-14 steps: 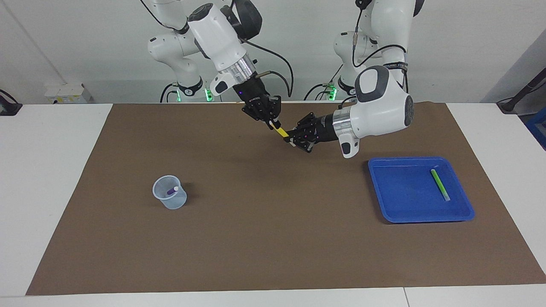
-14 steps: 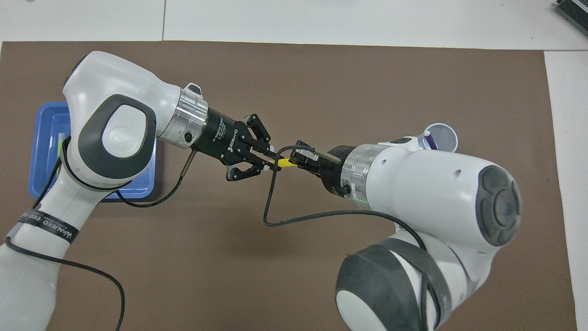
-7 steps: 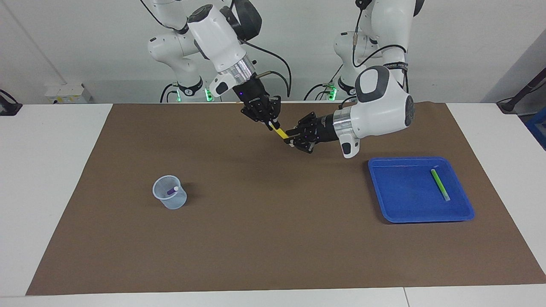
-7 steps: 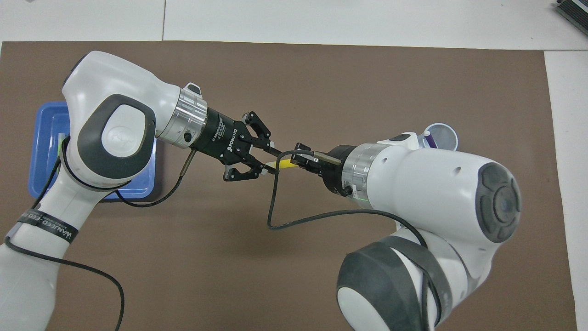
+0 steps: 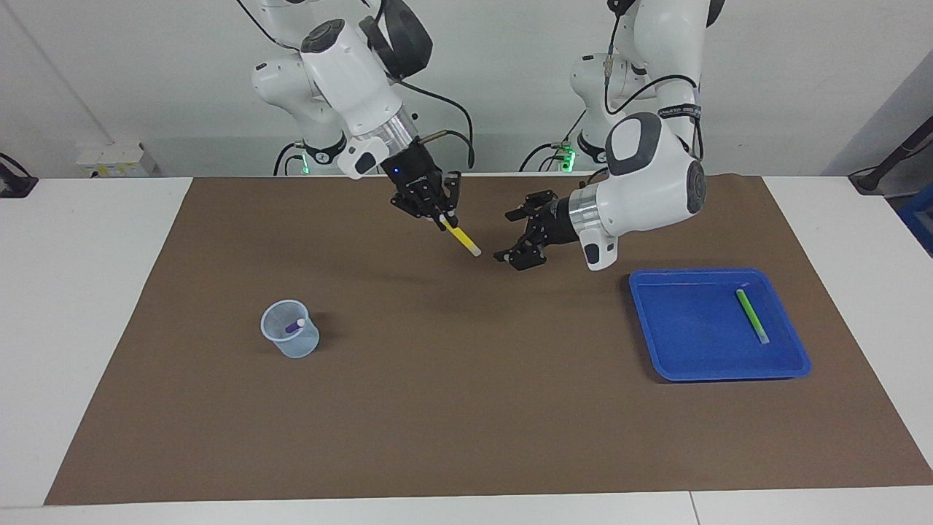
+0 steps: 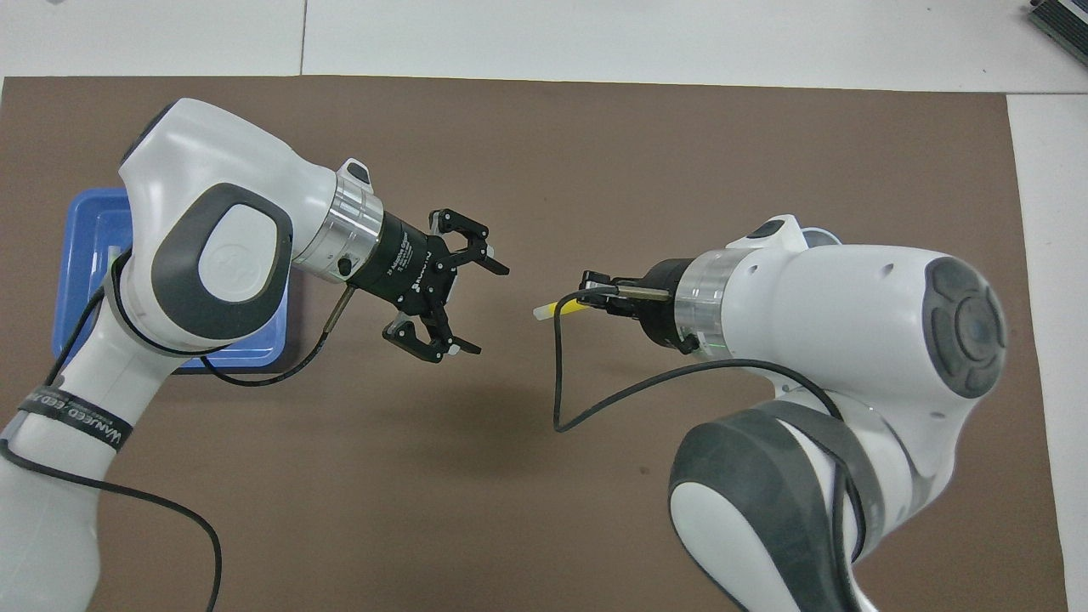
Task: Transfer and insert pens with both arms
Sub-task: 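Carry the yellow pen to the cup while the left gripper returns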
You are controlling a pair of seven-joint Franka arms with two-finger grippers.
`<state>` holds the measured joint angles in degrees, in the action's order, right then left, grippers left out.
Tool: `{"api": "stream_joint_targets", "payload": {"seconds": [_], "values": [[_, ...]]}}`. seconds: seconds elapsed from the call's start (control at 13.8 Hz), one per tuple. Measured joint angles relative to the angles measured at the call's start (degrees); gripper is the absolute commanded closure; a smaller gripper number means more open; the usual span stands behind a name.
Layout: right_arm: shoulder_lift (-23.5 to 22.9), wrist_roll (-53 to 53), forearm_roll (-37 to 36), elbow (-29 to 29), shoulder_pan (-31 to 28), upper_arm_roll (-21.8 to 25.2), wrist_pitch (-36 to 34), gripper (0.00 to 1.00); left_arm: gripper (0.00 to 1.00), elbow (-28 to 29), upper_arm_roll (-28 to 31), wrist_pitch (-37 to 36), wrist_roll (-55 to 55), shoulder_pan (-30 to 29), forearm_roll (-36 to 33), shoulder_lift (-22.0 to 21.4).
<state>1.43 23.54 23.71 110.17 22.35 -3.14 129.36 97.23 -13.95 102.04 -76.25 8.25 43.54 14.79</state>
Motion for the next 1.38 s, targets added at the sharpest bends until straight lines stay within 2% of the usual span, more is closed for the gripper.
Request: {"api": "stream_joint_targets", "payload": {"seconds": [0.15, 0.44, 0.65, 1.02, 1.16, 1.38], "values": [[0.0, -5.0, -0.7, 0.0, -2.0, 0.0, -1.3, 1.0, 0.0, 4.4, 0.5, 0.0, 6.5, -0.8, -2.1, -2.0], [0.0, -19.7, -6.8, -0.2, -7.2, 0.2, -5.5, 1.0, 0.0, 16.0, 1.1, 1.0, 23.4, -7.3, -6.3, -7.2], [0.0, -29.1, -15.9, -1.1, -10.0, 0.2, -7.2, 1.0, 0.0, 21.8, 1.2, 4.7, 32.3, -9.1, -13.4, -9.6], [0.0, -39.8, -31.6, -3.0, -10.4, 0.2, -7.8, 1.0, 0.0, 23.2, 1.3, 7.9, 47.3, -14.6, -23.6, -10.3], [0.0, -45.4, -33.6, -3.0, -11.6, 0.2, -7.8, 1.0, 0.0, 23.3, 1.4, 13.0, 55.8, -17.4, -29.1, -10.3], [-0.2, -59.3, -33.9, -2.9, -15.1, 0.3, -7.5, 1.0, 0.0, 23.8, 1.5, 20.5, 71.2, -23.2, -30.6, -10.2]]}}
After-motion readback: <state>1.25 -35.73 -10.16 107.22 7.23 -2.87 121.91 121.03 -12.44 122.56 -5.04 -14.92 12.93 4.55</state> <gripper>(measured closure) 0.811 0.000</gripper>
